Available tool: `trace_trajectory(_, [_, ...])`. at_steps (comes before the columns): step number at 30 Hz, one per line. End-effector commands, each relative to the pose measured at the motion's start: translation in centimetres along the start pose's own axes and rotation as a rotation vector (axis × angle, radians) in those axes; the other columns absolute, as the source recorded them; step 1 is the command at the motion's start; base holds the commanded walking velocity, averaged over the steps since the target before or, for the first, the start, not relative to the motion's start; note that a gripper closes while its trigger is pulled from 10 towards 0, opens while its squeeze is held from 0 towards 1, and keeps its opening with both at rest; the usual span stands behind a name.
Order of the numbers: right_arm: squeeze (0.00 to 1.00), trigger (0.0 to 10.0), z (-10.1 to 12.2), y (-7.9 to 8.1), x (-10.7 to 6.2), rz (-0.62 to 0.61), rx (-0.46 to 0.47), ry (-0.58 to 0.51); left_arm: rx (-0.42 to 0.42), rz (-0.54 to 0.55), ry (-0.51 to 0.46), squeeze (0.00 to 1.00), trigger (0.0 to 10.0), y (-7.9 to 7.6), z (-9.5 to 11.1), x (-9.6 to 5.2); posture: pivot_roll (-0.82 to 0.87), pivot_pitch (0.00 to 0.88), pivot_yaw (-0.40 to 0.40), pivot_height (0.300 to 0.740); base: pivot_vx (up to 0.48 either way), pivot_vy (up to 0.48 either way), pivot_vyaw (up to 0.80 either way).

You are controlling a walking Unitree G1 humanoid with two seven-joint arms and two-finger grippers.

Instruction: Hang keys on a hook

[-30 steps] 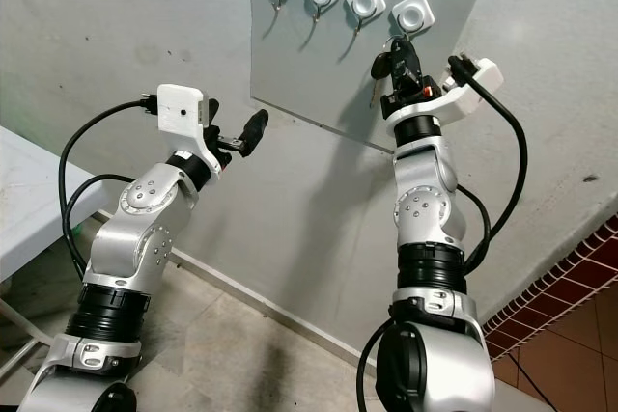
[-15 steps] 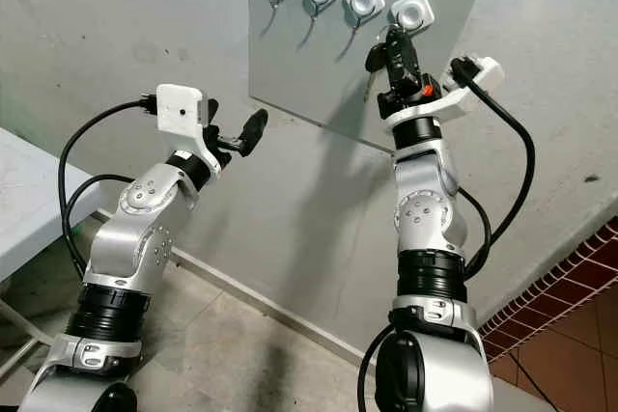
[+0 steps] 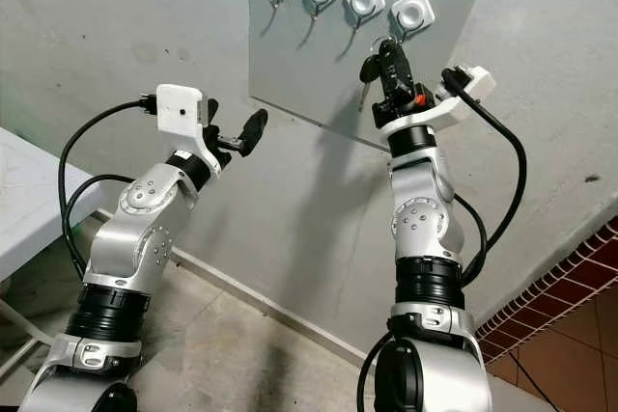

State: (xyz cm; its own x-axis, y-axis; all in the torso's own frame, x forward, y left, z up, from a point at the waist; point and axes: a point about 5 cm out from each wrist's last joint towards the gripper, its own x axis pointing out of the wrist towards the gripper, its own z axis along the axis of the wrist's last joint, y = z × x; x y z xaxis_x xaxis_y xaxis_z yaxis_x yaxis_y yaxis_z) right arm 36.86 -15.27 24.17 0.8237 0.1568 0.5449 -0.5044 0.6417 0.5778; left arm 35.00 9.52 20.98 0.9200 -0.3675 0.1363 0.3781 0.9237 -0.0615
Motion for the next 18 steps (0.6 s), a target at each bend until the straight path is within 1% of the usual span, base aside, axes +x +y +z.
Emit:
trace_trajectory(1, [0.0,10.0,1.41,-0.01,0.38,-0.004,-0.012,-0.058,0.003,-0.01,-0.019,0.0,10.0,-0.39,0.74,0.22,-0.03,0.0,-0.093,0.724,0.0,0.0,0.0])
trace_trajectory(7, [0.0,10.0,1.83,-0.35,0.38,-0.034,-0.007,-0.084,0.001,-0.011,-0.02,0.0,10.0,-0.41,0.73,0.2,-0.03,0.0,-0.092,0.724,0.0,0.0,0.0])
trace_trajectory(9, [0.0,10.0,1.95,-0.57,0.45,-0.051,0.011,-0.093,0.0,-0.012,-0.02,0.0,10.0,-0.42,0.72,0.19,-0.03,0.0,-0.092,0.724,0.0,0.0,0.0])
trace_trajectory(12, [0.0,10.0,1.93,-0.71,0.54,-0.061,-0.002,-0.083,0.002,-0.011,-0.019,0.0,10.0,-0.41,0.71,0.2,-0.03,0.0,-0.092,0.724,0.0,0.0,0.0])
trace_trajectory(18, [0.0,10.0,1.62,-0.66,1.02,-0.075,0.039,-0.074,0.0,-0.011,-0.02,0.0,10.0,-0.41,0.75,0.21,-0.03,0.0,-0.093,0.724,0.0,0.0,0.0])
